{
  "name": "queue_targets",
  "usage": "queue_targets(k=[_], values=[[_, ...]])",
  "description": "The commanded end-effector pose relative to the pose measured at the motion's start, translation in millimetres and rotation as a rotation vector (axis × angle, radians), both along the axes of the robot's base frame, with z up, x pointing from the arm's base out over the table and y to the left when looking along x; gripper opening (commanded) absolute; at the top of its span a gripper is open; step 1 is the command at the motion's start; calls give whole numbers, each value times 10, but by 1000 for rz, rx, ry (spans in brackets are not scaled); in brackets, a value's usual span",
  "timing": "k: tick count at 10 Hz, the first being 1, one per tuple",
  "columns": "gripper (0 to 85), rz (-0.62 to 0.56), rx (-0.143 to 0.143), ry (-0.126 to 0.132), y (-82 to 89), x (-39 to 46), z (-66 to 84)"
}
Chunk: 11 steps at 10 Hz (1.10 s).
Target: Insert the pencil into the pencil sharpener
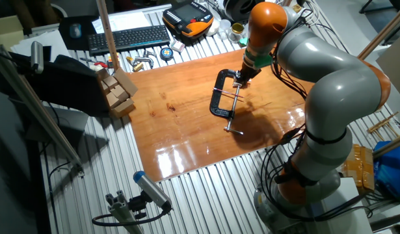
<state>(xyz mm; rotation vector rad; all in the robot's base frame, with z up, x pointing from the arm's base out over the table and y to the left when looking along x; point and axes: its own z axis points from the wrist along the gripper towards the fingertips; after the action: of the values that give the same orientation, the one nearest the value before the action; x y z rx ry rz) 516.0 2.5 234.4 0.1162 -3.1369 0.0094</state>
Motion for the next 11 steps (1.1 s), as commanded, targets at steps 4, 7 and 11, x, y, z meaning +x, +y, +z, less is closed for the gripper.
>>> queue_targets(k=[4,7,11], values=[[0,-3,15,-20,-12,69,-222],[0,-14,17,-24,30,78,-330],[0,-31,21,-44,104,73,-525]])
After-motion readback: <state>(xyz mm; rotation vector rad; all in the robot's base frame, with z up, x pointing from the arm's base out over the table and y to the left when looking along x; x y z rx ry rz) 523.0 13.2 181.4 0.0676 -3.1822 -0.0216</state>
